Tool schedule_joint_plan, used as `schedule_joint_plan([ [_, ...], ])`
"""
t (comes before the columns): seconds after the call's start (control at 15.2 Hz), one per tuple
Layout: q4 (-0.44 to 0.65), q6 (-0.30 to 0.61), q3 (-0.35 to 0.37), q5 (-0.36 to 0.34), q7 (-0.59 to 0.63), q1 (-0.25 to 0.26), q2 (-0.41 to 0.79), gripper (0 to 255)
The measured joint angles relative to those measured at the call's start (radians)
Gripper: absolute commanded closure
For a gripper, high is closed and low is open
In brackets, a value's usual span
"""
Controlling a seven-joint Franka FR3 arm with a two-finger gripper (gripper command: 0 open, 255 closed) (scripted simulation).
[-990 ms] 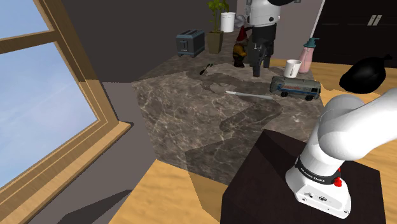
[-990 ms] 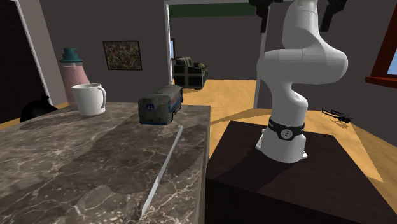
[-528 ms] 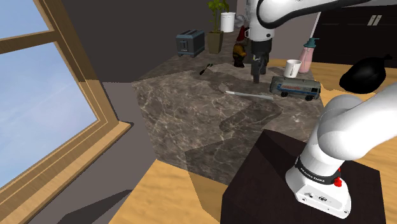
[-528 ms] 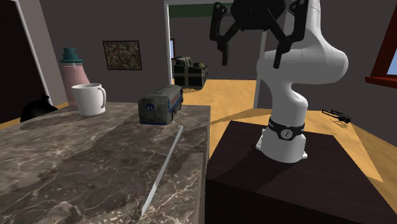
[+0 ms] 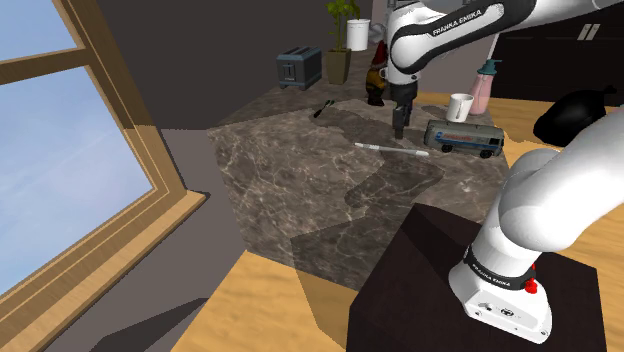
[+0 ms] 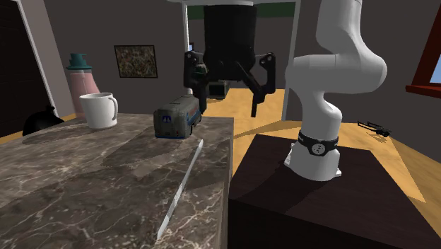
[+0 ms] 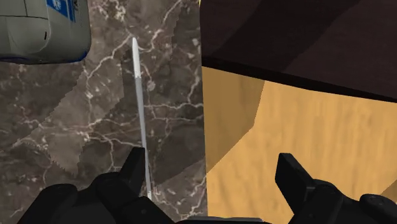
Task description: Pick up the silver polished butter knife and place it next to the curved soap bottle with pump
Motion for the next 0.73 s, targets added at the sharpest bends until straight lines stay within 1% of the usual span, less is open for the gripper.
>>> schedule_joint_plan([
  [0.13,0.008,0.056,-0.038,-0.006,-0.055,0.000,0.057,0],
  [0.4,0.051,0.166,-0.109,0.015,-0.172,0.010,0.201,0],
  [0.53,0.062,0.198,-0.126,0.025,-0.204,0.011,0.241,0],
  [0.73,0.038,0.250,-0.137,0.030,-0.214,0.010,0.271,0],
])
